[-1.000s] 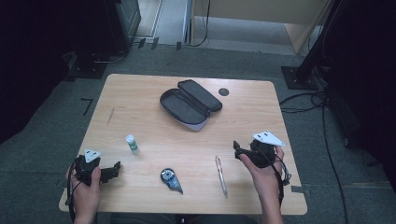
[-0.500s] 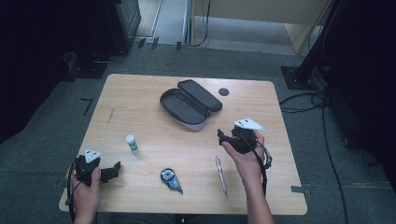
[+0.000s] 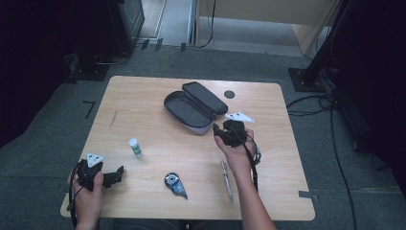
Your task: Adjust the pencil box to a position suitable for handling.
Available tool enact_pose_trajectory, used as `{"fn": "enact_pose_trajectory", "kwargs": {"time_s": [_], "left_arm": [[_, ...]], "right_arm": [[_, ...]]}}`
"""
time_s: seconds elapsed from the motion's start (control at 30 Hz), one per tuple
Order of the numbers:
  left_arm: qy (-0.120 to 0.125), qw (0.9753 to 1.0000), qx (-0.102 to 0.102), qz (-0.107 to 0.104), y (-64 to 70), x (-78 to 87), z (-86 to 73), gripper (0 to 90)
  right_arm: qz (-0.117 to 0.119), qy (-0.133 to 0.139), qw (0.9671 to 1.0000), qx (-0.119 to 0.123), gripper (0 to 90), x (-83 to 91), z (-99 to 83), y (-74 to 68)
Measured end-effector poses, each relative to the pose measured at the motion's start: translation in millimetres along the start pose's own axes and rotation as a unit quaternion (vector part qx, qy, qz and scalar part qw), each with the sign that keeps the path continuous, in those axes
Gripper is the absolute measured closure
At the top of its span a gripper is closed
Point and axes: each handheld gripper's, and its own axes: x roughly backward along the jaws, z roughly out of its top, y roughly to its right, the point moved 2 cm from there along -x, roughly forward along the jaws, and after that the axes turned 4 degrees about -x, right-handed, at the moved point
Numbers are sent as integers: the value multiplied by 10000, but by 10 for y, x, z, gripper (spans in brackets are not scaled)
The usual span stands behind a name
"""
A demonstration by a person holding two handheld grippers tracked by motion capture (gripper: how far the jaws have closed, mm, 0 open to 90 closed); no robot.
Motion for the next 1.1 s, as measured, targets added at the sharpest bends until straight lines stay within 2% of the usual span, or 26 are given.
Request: {"fn": "enact_pose_trajectory", "kwargs": {"time_s": [0.13, 0.23, 0.33, 0.57, 0.77, 0.9, 0.93, 1.1], "left_arm": [[-1, 10000, 3, -1, 0, 0, 0, 0], [-2, 10000, 1, -2, 0, 0, 0, 0], [-2, 10000, 2, 0, 0, 0, 0, 0], [-2, 10000, 1, -2, -1, 0, 0, 0], [-3, 10000, 1, -3, -1, 0, 0, 0], [-4, 10000, 0, -3, -1, 0, 1, 0], [-2, 10000, 0, -3, -1, 0, 0, 0], [-3, 10000, 1, -3, -1, 0, 0, 0]], "right_arm": [[-68, -47, 9999, 90, 580, -113, 52, -57], [-85, -118, 9999, -8, 580, -206, 68, -82], [-36, -314, 9995, -56, 579, -310, 75, -113], [-244, -442, 9984, -254, 571, -494, 131, -127], [-438, -614, 9963, -402, 562, -675, 165, -100], [-459, -768, 9949, -456, 564, -791, 144, -90], [-464, -837, 9940, -536, 571, -842, 129, -90], [-523, -941, 9920, -665, 586, -914, 105, -80]]}}
